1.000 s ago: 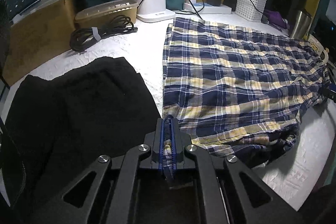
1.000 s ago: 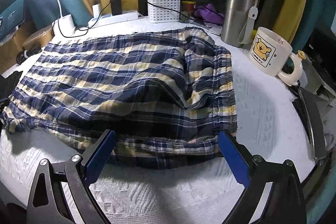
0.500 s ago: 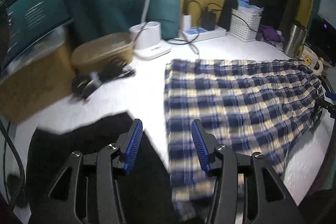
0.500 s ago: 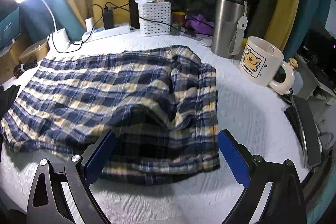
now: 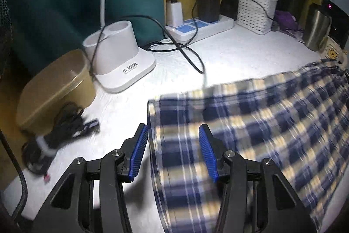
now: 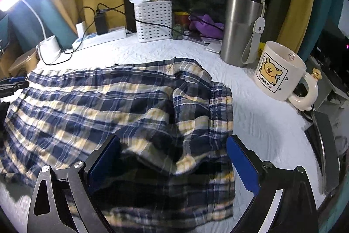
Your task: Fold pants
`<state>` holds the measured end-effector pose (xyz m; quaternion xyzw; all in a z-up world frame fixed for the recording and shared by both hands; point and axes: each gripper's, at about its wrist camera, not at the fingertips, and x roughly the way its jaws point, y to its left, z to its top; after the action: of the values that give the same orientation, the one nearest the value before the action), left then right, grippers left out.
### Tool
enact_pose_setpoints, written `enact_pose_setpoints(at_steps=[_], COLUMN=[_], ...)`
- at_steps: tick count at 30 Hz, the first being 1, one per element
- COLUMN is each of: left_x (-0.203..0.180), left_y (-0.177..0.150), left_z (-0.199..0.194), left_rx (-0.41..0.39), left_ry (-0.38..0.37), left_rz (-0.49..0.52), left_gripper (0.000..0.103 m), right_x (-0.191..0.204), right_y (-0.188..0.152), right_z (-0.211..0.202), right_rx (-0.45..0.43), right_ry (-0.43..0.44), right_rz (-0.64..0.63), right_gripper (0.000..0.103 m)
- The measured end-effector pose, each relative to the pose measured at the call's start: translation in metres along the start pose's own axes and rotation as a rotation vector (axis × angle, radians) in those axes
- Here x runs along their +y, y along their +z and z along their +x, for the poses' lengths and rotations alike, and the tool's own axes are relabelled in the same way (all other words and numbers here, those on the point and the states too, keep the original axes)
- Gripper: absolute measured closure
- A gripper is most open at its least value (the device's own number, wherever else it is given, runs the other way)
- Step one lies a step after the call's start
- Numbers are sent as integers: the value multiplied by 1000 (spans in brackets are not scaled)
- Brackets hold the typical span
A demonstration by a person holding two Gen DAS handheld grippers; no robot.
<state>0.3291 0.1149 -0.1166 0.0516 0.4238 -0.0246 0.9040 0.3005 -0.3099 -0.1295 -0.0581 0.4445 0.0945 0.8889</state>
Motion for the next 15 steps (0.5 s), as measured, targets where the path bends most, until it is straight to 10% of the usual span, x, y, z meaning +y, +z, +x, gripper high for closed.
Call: enact_pose_setpoints(at_steps=[3, 6, 15], left_x=[2, 5, 23], left_y=[7, 9, 5], left_z=[9, 19, 24], left_rx=[-2, 20, -6], left_ry=[-31, -25, 68], left_rz=[7, 12, -18], left_gripper=[56, 98, 102], right_x=[-1, 0, 7], right_y=[2, 4, 10], right_z=[8, 16, 30], right_rx=[12, 22, 31], right_ry=[-9, -18, -15], right_rz=[1, -1, -15], right_gripper=[5, 5, 5])
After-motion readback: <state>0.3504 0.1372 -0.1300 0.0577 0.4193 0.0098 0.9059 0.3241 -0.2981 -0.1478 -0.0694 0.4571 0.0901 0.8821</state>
